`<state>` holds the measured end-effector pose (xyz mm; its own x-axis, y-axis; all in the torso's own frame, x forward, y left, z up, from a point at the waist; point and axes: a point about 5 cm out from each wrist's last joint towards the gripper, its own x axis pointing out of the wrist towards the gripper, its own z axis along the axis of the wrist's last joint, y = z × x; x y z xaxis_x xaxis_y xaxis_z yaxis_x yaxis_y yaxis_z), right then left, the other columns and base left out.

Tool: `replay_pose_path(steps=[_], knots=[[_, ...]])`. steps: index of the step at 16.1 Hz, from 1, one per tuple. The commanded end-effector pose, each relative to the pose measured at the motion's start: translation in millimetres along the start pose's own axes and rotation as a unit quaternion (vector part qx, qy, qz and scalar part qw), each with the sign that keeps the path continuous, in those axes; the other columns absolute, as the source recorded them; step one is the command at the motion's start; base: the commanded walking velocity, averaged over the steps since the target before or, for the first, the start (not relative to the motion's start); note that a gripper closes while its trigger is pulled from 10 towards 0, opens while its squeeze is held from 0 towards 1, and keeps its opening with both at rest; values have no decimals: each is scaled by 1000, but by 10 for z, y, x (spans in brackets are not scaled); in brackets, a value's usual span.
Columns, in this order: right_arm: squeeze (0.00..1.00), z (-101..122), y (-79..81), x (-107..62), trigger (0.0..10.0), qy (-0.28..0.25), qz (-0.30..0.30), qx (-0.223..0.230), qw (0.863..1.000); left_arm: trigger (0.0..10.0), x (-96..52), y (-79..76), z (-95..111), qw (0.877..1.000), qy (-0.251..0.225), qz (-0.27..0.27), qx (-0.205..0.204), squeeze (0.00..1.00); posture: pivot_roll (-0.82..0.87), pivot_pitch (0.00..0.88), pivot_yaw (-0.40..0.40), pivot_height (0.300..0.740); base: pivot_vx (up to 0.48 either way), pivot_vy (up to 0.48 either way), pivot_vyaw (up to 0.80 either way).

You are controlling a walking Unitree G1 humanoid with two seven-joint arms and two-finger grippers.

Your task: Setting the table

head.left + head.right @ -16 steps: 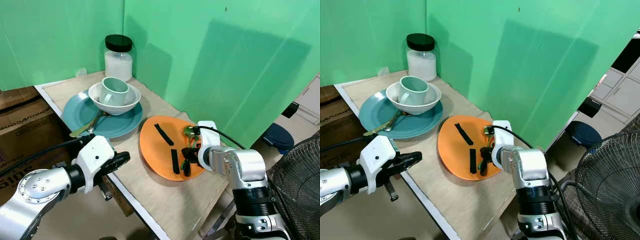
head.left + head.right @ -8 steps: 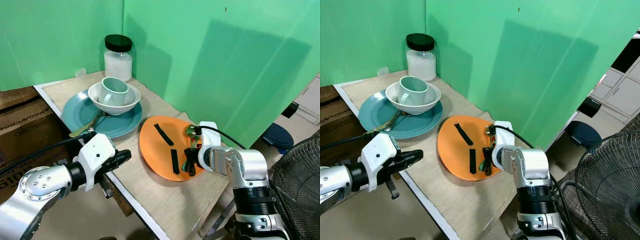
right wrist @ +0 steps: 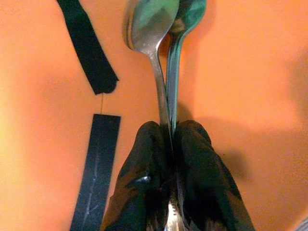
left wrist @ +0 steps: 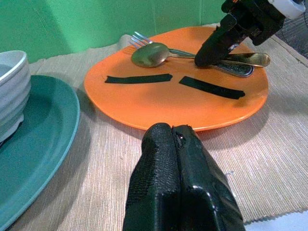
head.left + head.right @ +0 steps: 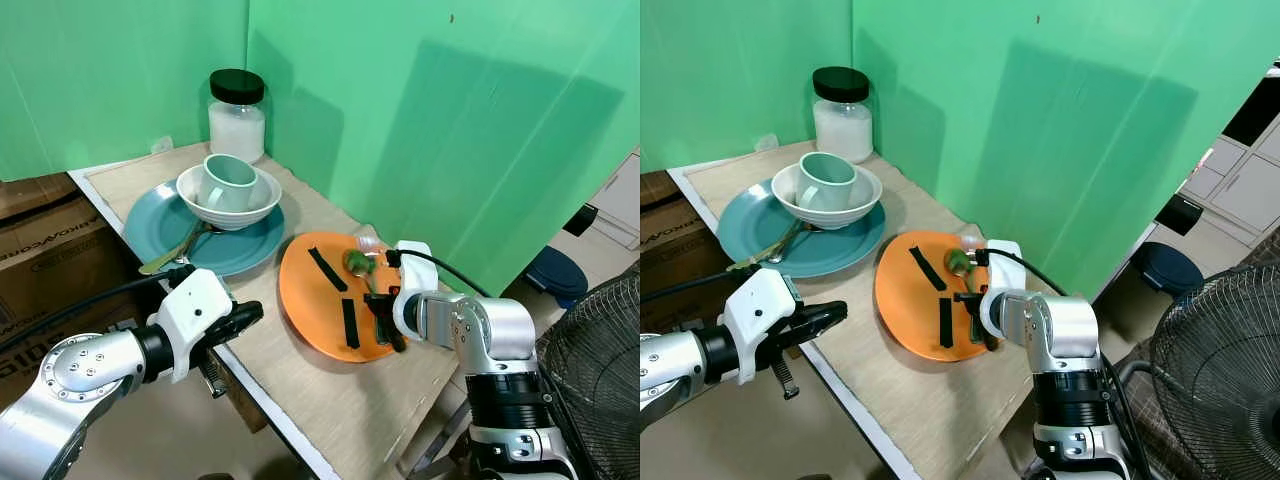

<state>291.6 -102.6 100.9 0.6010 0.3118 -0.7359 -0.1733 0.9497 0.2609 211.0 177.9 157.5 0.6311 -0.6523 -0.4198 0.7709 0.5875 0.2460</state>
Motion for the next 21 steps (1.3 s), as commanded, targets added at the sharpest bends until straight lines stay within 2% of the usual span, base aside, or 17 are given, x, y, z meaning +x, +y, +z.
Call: replay_pose_path(steps=[1,6,8,9,11,12,13,18,19,21], knots=[[0,1,-65,-11,0,4,-8,6,1000,10000,29,-14,14,1000,-4,-9,4,0,144,0,-148,740,0,0,0],[0,37,-41,-24,0,-12,9,1,1000,10000,49,-3,23,1000,-7,-6,7,0,144,0,-152,740,0,0,0],[0,180,-83,-103,0,-68,24,10,997,10000,72,7,28,1000,-10,-4,9,0,140,0,-149,740,0,0,0],[0,198,-97,-118,0,-73,25,11,997,10000,75,9,28,1000,-10,-4,9,0,132,0,-144,740,0,0,0],[0,279,-209,-191,0,-100,17,11,995,10000,104,19,30,1000,-11,-5,10,0,124,0,-139,740,0,0,0],[0,344,-358,-266,0,-120,-2,1,993,10000,145,28,39,1000,-15,-7,11,0,115,0,-134,740,0,0,0],[0,367,-431,-298,0,-128,-11,-6,992,10000,165,31,41,1000,-16,-8,12,0,109,0,-129,740,0,0,0],[0,381,-637,-355,0,-136,-52,-30,989,10000,202,35,16,1000,-11,-10,17,0,107,0,-126,740,0,0,0],[0,381,-704,-366,0,-143,-74,-61,985,10000,204,36,4,1000,-9,-10,17,0,107,0,-126,740,0,0,0],[0,349,-779,-376,0,-142,-95,-88,981,10000,199,28,-20,1000,-5,-12,18,0,107,0,-119,740,0,0,0]])
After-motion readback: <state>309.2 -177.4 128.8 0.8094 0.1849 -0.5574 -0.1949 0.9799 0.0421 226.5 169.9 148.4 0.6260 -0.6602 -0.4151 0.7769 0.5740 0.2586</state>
